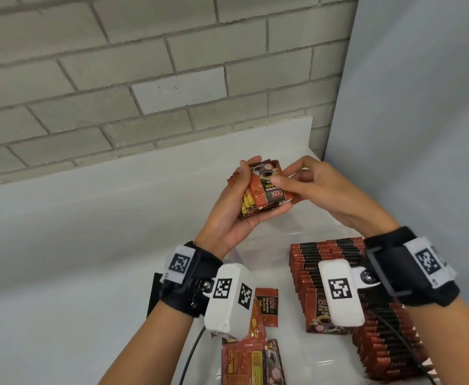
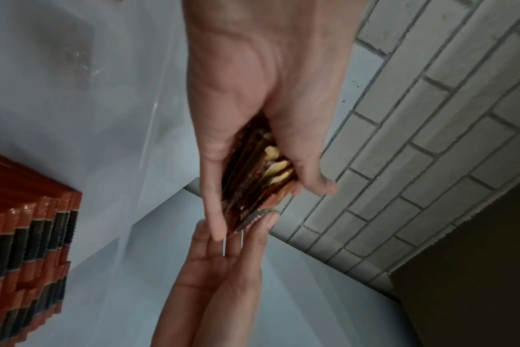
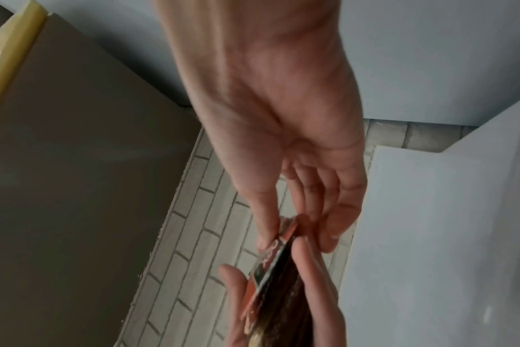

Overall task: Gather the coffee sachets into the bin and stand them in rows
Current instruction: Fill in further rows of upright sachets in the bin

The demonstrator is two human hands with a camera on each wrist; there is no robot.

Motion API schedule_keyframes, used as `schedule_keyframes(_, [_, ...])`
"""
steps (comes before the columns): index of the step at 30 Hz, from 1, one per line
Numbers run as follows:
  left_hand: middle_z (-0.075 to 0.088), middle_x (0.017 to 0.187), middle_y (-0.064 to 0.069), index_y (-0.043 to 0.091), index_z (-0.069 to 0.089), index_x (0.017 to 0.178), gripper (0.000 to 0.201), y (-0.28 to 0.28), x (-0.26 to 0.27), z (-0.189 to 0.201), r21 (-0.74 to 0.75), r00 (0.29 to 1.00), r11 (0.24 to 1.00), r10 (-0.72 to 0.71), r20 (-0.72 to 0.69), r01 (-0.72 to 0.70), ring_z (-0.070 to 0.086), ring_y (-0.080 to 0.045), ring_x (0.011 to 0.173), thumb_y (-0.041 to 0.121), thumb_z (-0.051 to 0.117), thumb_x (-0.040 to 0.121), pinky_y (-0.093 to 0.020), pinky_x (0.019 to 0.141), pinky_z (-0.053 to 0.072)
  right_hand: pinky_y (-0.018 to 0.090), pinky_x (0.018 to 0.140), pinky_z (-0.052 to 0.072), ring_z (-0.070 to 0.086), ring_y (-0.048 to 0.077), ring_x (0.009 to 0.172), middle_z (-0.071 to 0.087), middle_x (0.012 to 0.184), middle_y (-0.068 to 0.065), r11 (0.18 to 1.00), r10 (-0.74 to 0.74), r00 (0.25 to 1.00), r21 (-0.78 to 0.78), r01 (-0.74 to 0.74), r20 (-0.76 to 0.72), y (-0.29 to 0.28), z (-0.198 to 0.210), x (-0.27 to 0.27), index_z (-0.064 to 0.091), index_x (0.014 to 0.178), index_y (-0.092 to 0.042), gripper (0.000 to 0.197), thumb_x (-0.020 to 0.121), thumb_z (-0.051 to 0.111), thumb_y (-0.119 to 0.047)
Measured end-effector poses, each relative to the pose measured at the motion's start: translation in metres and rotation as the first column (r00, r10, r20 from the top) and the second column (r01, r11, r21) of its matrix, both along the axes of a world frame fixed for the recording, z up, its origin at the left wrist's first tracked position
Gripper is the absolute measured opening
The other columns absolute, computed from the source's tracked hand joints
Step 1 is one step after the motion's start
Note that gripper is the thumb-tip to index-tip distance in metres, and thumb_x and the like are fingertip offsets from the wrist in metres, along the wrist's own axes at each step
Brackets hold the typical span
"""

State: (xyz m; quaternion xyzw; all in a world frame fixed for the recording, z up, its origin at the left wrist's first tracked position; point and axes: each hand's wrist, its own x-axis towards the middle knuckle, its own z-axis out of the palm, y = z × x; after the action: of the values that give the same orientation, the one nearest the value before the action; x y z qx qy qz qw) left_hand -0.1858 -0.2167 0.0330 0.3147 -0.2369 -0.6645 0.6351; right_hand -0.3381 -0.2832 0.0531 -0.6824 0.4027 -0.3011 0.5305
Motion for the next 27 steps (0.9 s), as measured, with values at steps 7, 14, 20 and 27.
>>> schedule_keyframes(7, [0.07, 0.113, -0.012, 0.021, 0.062, 0.113, 0.038, -0.002, 0.002, -0.003, 0.019, 0.999, 0.999, 0.032, 0.024, -0.032, 0.068, -0.033, 0.103, 0.044, 0.055, 0.083, -0.047, 0.075, 0.059, 0.018, 0.06, 0.052, 0.064, 0.008, 0.069, 0.067, 0.078, 0.003, 0.979, -0.203, 0.958, 0.023, 0.202, 0.202, -0.008, 0.005, -0.007, 0.064, 0.093, -0.017, 0.006, 0.088, 0.067, -0.02])
schedule_keyframes(14, [0.068, 0.116, -0.011, 0.021, 0.062, 0.114, 0.03, 0.0, 0.001, -0.001, 0.03, 0.994, 0.998, -0.057, 0.096, 0.055, 0.067, -0.031, 0.103, 0.025, 0.063, 0.084, -0.043, 0.074, 0.059, 0.025, 0.084, 0.054, 0.066, 0.014, 0.097, 0.072, 0.1, 0.002, 1.0, 0.004, 0.987, 0.002, -0.005, 0.161, -0.003, 0.007, -0.008, 0.074, 0.097, -0.022, 0.014, 0.092, 0.061, -0.019])
schedule_keyframes(20, [0.065, 0.122, -0.012, 0.02, 0.061, 0.12, 0.045, -0.001, 0.002, -0.001, -0.035, 0.993, 0.999, -0.034, 0.113, 0.038, 0.068, -0.032, 0.101, 0.002, 0.063, 0.079, -0.044, 0.074, 0.06, 0.027, 0.082, 0.055, 0.069, 0.016, 0.09, 0.07, 0.098, 0.006, 0.996, -0.066, 0.987, 0.071, 0.056, 0.144, -0.004, 0.008, -0.008, 0.067, 0.104, -0.021, 0.026, 0.086, 0.064, -0.038])
schedule_keyframes(27, [0.068, 0.116, -0.009, 0.021, 0.06, 0.117, 0.042, -0.002, 0.007, 0.001, -0.08, 0.992, 0.997, 0.018, 0.126, -0.008, 0.068, -0.03, 0.099, 0.002, 0.062, 0.079, -0.041, 0.071, 0.059, 0.018, 0.069, 0.056, 0.066, 0.011, 0.071, 0.072, 0.08, 0.006, 0.976, 0.125, 0.989, 0.168, -0.137, 0.08, -0.004, 0.017, -0.022, 0.07, 0.092, -0.006, 0.028, 0.072, 0.072, -0.025])
